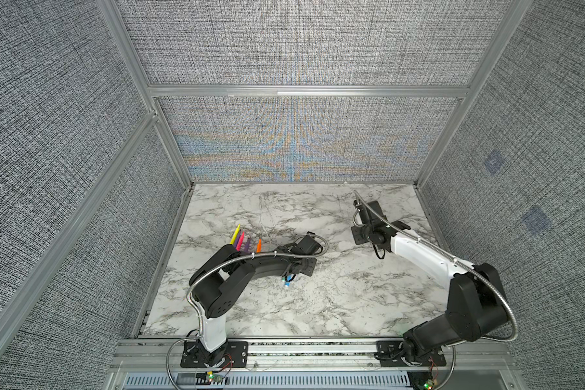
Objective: Remove pen caps from pens
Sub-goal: Pick up the pen from the center of the table, then open the pen cap on the pen.
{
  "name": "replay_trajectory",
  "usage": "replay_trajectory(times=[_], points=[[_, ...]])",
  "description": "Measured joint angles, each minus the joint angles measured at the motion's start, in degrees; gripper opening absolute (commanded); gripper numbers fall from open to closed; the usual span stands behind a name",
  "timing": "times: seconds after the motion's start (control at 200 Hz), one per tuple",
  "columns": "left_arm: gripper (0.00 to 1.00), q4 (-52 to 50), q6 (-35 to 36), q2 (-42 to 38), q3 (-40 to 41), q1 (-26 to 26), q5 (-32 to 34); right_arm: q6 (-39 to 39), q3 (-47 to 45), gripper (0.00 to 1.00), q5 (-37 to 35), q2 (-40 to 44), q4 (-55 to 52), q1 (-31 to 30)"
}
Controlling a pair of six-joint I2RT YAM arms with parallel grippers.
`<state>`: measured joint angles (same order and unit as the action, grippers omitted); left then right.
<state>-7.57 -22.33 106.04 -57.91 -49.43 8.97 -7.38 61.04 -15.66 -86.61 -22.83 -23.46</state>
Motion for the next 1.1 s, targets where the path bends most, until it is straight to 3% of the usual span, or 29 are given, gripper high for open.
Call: replay_trajectory(times=[0.085, 0.305, 0.39, 0.625, 0.895, 1.02, 1.1], points=[[0.04, 0.46, -0.17, -3.13, 3.08, -0.09, -1.84, -0.72, -2.16, 0.28, 1.92, 3.30, 1.64, -0.02], [0.04, 7.65, -0.92, -15.52, 13.64, -0.20, -9.88, -7.56, -16.94, 0.64, 15.45, 14.75, 15.02, -0.15], [0.03, 13.03, -1.92, -17.55, 16.68, -0.35, -13.35, -12.59, -24.98, 0.70, 21.55, 20.04, 22.12, -0.15], [0.03, 24.61, -4.96, -20.52, 22.36, -1.42, -21.22, -25.33, -35.82, 0.71, 32.28, 28.55, 41.79, -1.18], [0.02, 36.00, -8.35, -25.14, 27.39, -2.25, -27.54, -31.76, -39.21, 0.70, 33.35, 28.28, 52.28, -5.68], [0.02, 38.91, -9.03, -28.15, 28.68, -3.02, -28.30, -32.87, -39.19, 0.65, 32.74, 26.60, 54.66, -7.23], [0.02, 39.85, -9.16, -29.53, 29.05, -3.52, -28.30, -33.09, -38.58, 0.56, 32.39, 25.07, 55.43, -7.98]])
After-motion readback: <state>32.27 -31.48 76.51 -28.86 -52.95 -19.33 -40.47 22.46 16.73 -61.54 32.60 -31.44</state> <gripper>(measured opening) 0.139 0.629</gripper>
